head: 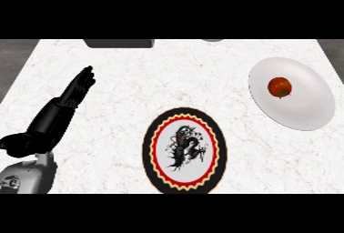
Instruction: Pick the tomato from the plate and place it in the plate
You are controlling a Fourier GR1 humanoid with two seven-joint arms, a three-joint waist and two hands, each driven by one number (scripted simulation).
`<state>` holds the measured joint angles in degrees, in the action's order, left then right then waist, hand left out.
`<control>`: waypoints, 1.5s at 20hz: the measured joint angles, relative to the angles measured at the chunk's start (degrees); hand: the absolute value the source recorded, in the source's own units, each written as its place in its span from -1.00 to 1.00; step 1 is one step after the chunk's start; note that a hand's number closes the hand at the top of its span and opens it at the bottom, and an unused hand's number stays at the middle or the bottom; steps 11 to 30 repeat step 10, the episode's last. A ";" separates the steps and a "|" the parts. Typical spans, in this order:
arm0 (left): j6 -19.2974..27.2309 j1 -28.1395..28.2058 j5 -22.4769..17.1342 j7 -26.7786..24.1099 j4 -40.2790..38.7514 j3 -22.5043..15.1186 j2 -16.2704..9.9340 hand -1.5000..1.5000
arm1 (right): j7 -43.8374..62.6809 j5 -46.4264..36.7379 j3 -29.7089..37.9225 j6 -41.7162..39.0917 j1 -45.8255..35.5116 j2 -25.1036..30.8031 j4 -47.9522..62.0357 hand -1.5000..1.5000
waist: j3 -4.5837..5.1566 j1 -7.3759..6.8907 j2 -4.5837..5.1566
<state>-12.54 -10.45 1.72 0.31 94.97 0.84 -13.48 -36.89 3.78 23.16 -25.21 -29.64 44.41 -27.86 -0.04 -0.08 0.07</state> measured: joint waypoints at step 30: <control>-1.15 0.03 0.51 -1.01 -0.66 0.61 0.34 0.00 | -3.37 -1.06 -0.16 -2.94 3.48 6.24 4.05 -1.00 | -0.07 -0.41 0.18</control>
